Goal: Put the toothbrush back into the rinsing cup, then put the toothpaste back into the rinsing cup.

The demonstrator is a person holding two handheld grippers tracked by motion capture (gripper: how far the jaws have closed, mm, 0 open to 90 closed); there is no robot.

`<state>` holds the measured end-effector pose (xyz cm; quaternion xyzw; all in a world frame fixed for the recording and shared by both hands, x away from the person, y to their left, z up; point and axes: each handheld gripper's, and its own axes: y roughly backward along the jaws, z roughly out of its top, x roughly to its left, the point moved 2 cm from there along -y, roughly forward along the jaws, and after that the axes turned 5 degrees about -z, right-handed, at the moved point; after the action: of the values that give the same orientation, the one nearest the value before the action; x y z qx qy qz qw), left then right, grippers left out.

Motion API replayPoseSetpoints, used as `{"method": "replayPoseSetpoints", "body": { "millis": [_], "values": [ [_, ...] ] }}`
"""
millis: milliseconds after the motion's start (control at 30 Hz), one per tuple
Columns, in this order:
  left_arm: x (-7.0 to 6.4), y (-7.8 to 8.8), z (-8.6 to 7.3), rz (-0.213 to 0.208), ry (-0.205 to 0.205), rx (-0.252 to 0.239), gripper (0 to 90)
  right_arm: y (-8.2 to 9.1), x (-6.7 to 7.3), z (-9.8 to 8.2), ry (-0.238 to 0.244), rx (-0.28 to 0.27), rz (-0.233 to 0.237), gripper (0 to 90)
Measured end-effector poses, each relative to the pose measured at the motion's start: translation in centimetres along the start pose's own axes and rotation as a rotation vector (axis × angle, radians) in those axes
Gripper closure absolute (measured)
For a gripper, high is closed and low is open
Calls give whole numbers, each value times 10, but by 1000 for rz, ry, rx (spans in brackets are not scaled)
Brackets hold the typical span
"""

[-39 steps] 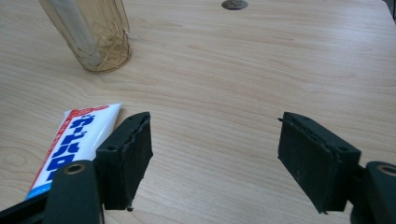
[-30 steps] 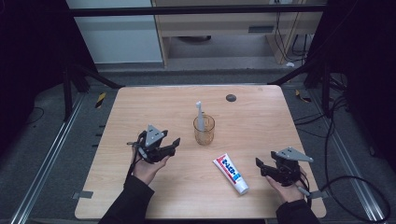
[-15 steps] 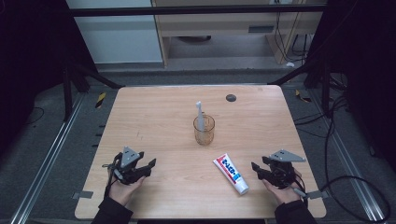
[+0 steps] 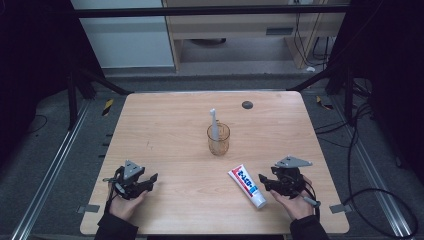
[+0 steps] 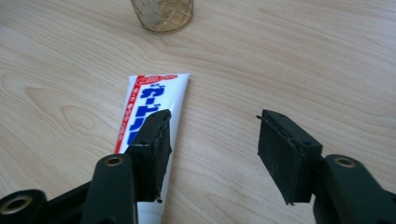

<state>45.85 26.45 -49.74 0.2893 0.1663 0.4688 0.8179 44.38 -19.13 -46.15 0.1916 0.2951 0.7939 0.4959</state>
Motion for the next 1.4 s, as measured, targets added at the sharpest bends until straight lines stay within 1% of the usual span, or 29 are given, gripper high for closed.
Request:
{"method": "replayPoseSetpoints", "body": {
  "millis": [100, 133, 300, 433, 600, 700, 767, 833, 1033, 1100, 1167, 1267, 1400],
  "values": [
    [2, 0, -1, 5, 15, 3, 421, -2, 6, 6, 12, 3, 16, 389],
    [3, -1, -1, 5, 23, 3, 421, -2, 8, 8, 18, 4, 16, 377],
    [6, -2, -1, 9, 33, 14, 425, -5, 16, 20, 30, 15, 19, 308],
    [7, 1, 0, 19, 40, 1, 441, -10, 20, 26, 38, 35, 21, 284],
    [7, 7, 3, 33, 47, -34, 462, -19, 26, 30, 45, 70, 20, 260],
    [8, 8, 4, 37, 46, -38, 469, -25, 29, 33, 47, 87, 23, 253],
    [8, 9, 6, 39, 51, -39, 484, -30, 31, 34, 56, 98, 25, 252],
    [9, 10, 8, 47, 51, -34, 497, -34, 32, 34, 74, 109, 21, 250],
    [9, 9, 9, 57, 57, -13, 510, -44, 35, 29, 80, 151, 34, 248],
    [9, 9, 10, 59, 56, -10, 511, -45, 35, 27, 81, 155, 36, 250],
    [9, 9, 10, 61, 54, -10, 511, -45, 34, 26, 69, 156, 37, 256],
    [9, 8, 10, 59, 51, -6, 508, -44, 33, 24, 75, 154, 37, 260],
    [9, 7, 9, 58, 51, -3, 502, -46, 37, 25, 79, 181, 52, 268]
  ]
}}
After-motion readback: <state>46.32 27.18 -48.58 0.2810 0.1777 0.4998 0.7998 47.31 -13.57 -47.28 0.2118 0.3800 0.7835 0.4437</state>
